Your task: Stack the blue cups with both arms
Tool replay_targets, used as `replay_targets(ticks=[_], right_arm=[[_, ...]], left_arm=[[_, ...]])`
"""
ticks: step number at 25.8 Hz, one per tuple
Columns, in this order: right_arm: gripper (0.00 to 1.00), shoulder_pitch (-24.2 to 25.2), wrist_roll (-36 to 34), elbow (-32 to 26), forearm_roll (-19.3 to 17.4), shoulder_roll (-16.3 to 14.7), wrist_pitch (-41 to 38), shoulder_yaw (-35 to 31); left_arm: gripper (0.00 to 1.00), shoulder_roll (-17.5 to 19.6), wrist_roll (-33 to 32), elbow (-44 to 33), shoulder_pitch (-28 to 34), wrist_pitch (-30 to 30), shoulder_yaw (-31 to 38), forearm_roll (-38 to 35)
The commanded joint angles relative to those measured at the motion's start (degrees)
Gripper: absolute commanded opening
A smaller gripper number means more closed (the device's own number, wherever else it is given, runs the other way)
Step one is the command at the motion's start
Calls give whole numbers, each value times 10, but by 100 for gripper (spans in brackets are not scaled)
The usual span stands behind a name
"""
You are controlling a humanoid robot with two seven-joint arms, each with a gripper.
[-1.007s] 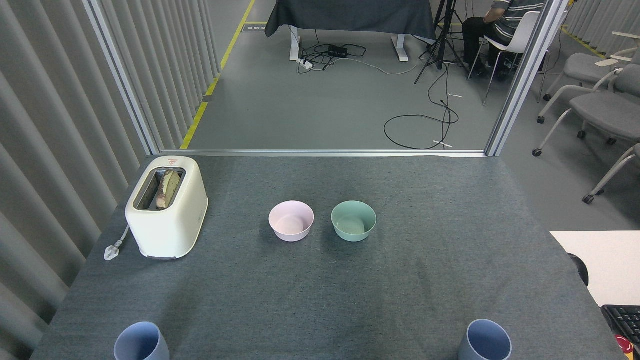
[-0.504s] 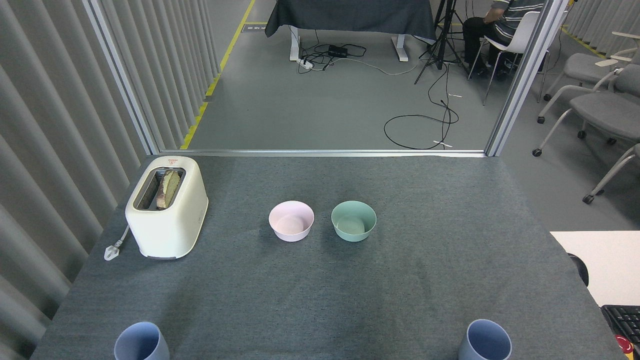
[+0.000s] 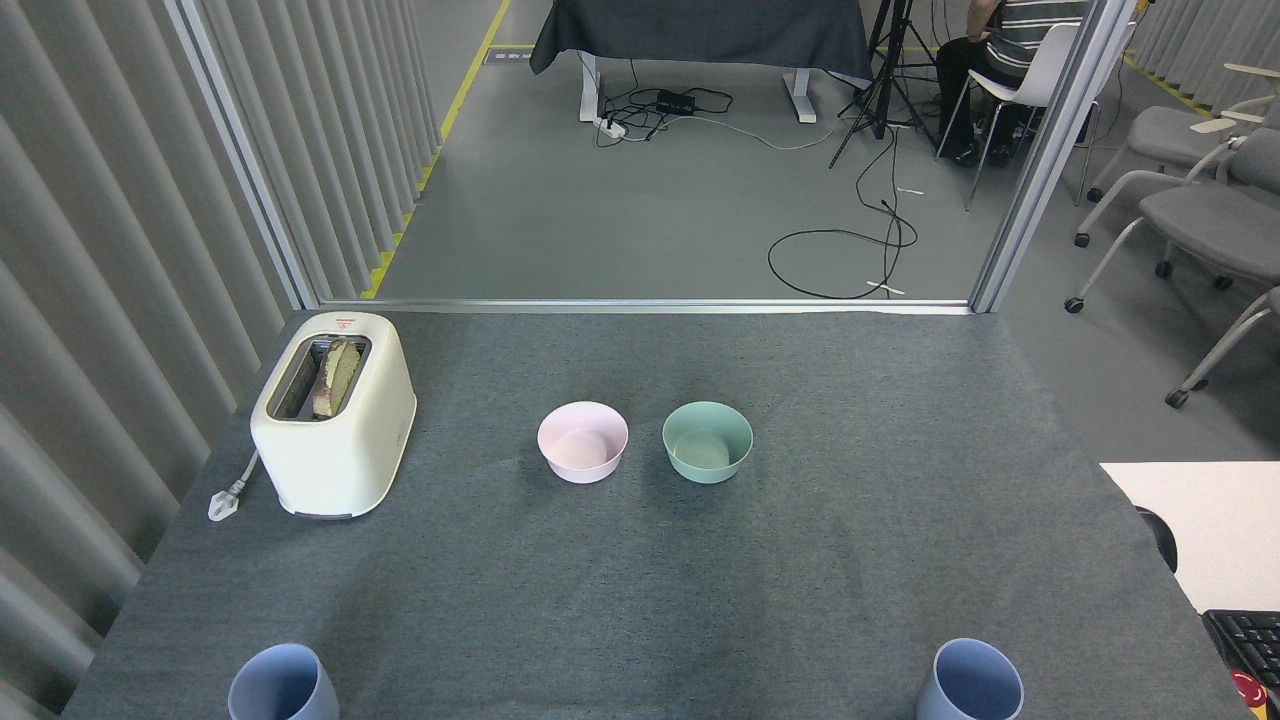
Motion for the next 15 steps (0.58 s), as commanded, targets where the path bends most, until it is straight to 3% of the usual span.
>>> replay_targets(ticks=[1, 15], right_arm=[[100, 1, -1, 2, 0, 0, 0, 0], [100, 2, -1, 5, 0, 1, 0, 5]], left_arm=[[100, 0, -3, 7, -6, 0, 2, 0], [100, 2, -5, 55, -61, 0, 2, 1]])
